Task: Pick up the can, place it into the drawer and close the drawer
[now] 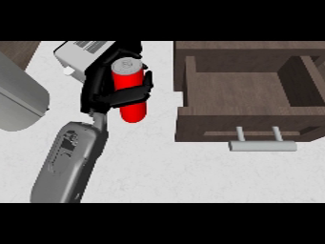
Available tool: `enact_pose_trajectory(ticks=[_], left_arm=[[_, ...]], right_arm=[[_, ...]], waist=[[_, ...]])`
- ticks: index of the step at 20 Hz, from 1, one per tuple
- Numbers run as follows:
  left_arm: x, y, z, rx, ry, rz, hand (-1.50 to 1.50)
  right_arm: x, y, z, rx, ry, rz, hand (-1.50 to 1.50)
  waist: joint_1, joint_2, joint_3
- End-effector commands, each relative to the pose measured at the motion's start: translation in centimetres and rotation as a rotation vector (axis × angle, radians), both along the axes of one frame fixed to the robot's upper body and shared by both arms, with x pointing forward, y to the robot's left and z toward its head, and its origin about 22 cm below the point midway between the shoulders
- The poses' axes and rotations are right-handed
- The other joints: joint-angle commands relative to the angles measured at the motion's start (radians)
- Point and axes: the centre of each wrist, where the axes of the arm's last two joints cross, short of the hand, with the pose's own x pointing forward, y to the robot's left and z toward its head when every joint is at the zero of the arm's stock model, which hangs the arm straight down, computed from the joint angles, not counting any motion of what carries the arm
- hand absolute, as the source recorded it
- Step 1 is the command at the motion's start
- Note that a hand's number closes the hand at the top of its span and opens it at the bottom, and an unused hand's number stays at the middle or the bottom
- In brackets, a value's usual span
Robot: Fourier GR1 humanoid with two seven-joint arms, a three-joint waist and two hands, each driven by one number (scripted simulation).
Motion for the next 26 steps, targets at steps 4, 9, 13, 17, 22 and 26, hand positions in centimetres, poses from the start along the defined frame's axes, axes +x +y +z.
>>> enact_pose_trajectory(ticks=[4, 9, 13, 17, 22, 26], left_arm=[[0.6, -5.7, 6.0, 0.03, -0.049, -0.03, 1.5], [2.2, -8.6, 9.3, 0.06, -0.061, -0.024, 1.5], [3.7, -10.4, 9.9, 0.062, -0.054, -0.041, 1.5], [4.8, -12.0, 12.5, 0.056, -0.072, -0.013, 1.5], [4.7, -14.6, 14.2, 0.085, -0.035, -0.031, 1.5], [4.7, -15.8, 15.2, 0.122, -0.031, -0.046, 1.5]], right_arm=[[-0.6, 0.3, 0.1, 0.003, -0.014, 0.005, -1.5], [-1.0, -0.8, -0.1, 0.004, -0.019, 0.002, -1.5], [-0.2, -0.5, 1.5, -0.003, -0.022, -0.002, -1.5], [-0.2, -0.7, -0.2, -0.008, -0.013, 0.017, -1.5], [0.9, -0.7, 0.4, -0.007, -0.005, 0.024, -1.5], [1.7, 0.3, 1.2, 0.0, -0.014, 0.011, -1.5]], waist=[[-0.013, 0.003, 0.0], [-0.019, 0.003, 0.0], [-0.022, 0.006, 0.0], [-0.03, 0.008, 0.0], [-0.03, 0.008, 0.0], [-0.026, 0.008, 0.0]])
